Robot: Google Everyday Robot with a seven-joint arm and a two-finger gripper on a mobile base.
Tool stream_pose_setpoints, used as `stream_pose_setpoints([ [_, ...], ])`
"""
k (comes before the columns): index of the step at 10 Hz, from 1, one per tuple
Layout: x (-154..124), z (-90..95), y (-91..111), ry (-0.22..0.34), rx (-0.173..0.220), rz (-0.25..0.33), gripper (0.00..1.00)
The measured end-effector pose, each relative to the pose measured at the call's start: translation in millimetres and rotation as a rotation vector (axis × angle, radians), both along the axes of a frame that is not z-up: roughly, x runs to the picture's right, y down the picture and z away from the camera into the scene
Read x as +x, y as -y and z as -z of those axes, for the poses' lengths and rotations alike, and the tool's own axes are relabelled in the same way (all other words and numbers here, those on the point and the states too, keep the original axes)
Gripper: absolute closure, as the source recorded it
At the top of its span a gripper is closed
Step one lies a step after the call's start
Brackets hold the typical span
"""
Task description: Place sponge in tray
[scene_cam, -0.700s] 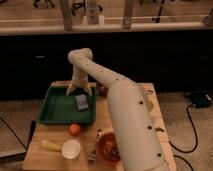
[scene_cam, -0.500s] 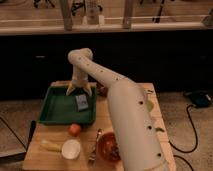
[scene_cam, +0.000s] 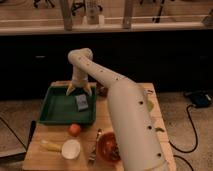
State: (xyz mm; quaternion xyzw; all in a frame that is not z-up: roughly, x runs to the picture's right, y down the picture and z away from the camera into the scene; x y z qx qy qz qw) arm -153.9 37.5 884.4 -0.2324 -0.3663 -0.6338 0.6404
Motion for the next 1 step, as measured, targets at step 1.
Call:
stream_pose_setpoints([
  [1, 0.0, 0.0, 0.0, 0.0, 0.0, 0.0, 0.2],
])
